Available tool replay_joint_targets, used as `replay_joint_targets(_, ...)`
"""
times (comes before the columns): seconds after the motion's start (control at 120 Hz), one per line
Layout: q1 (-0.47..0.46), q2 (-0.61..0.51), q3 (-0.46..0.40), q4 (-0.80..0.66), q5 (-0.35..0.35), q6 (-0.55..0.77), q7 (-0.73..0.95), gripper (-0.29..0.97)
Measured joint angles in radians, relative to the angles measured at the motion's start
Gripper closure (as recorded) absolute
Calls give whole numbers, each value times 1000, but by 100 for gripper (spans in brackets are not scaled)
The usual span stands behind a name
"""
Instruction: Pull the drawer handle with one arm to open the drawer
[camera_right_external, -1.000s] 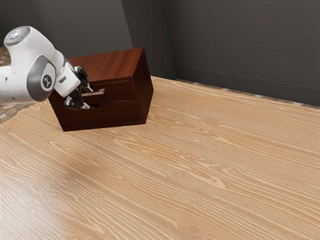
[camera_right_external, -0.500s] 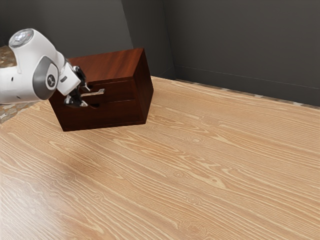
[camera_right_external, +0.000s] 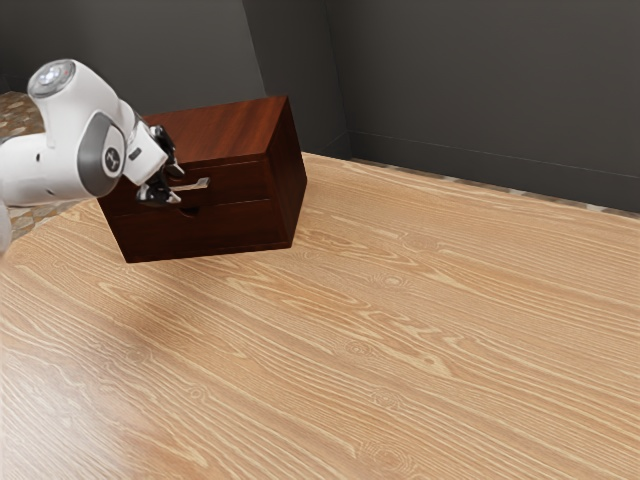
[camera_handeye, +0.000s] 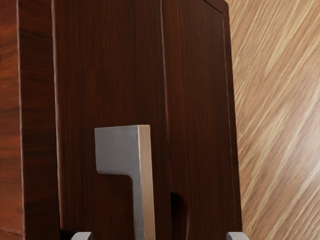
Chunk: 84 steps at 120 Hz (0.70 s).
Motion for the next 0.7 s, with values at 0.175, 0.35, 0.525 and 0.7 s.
replay_joint_targets(0.175, 0, 20, -3, 8, 0, 11, -9, 42)
replay_joint_targets(0.35, 3, 35, -3, 11, -1, 15, -15, 46)
replay_joint_targets(0.525, 3, 36, -3, 11, -2, 17, -21, 49)
replay_joint_targets(0.7, 3, 34, -2, 9, -10, 17, -27, 53)
